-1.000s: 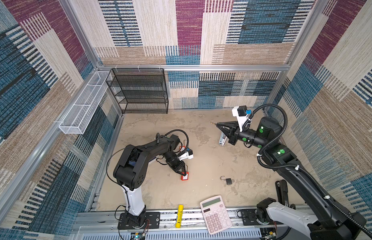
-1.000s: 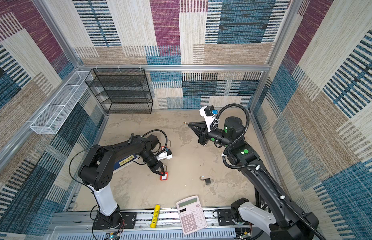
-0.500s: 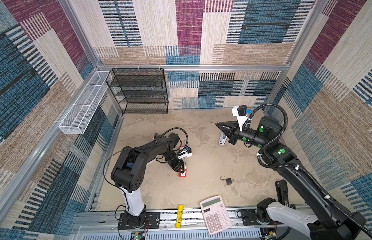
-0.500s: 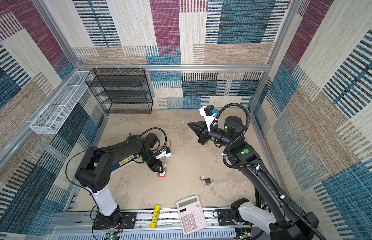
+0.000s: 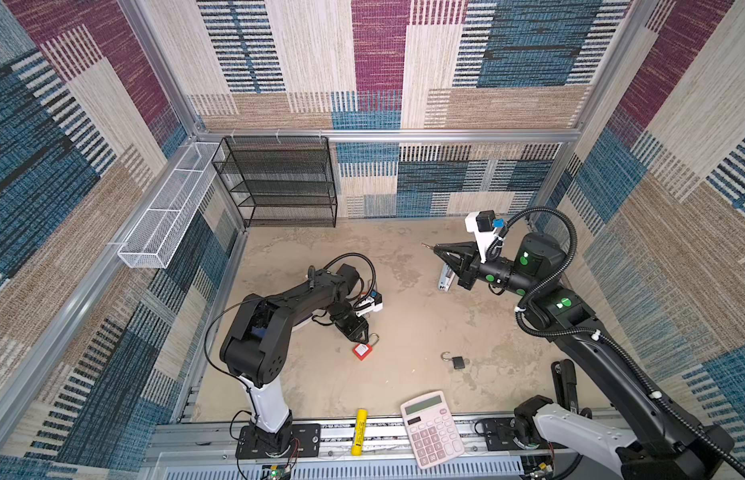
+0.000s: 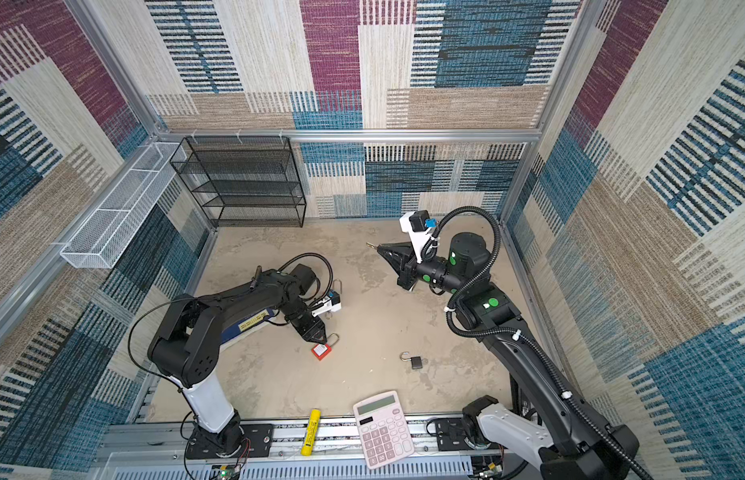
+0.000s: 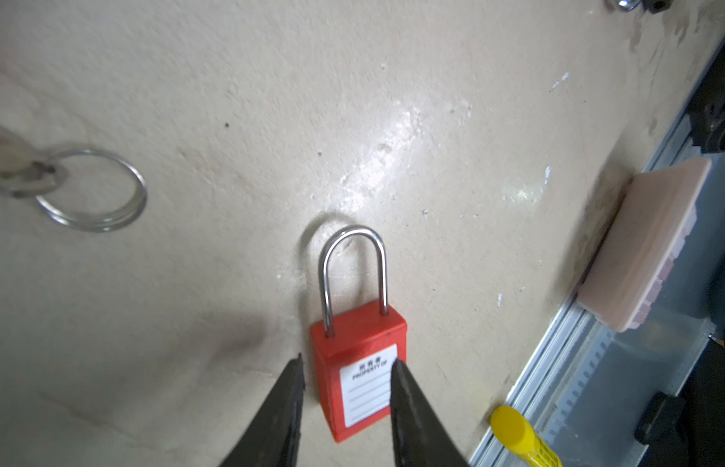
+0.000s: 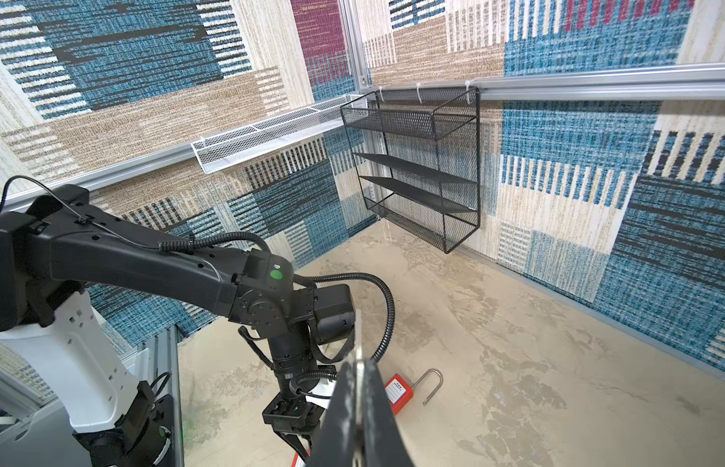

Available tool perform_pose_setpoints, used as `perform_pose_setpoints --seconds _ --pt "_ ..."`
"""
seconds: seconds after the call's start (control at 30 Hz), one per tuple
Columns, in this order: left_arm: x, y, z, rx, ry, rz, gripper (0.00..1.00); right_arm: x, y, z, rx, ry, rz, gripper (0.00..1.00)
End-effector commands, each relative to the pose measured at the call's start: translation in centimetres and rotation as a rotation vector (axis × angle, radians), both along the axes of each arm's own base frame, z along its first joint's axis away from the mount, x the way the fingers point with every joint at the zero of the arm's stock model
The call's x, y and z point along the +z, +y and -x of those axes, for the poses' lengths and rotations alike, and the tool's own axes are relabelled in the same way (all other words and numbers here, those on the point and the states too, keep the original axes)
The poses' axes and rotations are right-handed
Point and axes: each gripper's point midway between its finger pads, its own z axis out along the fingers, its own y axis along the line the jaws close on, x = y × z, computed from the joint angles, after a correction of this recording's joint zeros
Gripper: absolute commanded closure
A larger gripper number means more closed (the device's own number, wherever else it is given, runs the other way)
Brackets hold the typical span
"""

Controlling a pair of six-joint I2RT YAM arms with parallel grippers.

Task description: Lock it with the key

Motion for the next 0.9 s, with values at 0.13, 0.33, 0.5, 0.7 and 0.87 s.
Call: perform_pose_setpoints --seconds 0.13,0.33,0.5,0.7,0.87 --pt "0.9 0.1 0.0 0.198 0.061 0.001 0.6 0.6 -0.1 0.2 0.0 -0.027 -0.006 1.0" --pt "1.2 -0.1 0.4 0.274 0.073 0.034 0.52 0.4 0.0 0.3 0.006 -0.028 -0.005 1.0" --pt "0.5 0.2 0.7 0.3 0.09 0.014 0.49 0.5 0.0 0.5 0.01 -0.033 -0.007 1.0" --pt "-0.5 0.7 1.4 0.312 0.115 -0.014 0.47 0.5 -0.1 0.6 0.009 -0.036 -0.004 1.0" --pt "-0.4 0.5 1.9 0.325 0.132 0.001 0.45 0.6 0.0 0.6 0.012 -0.034 -0.005 1.0"
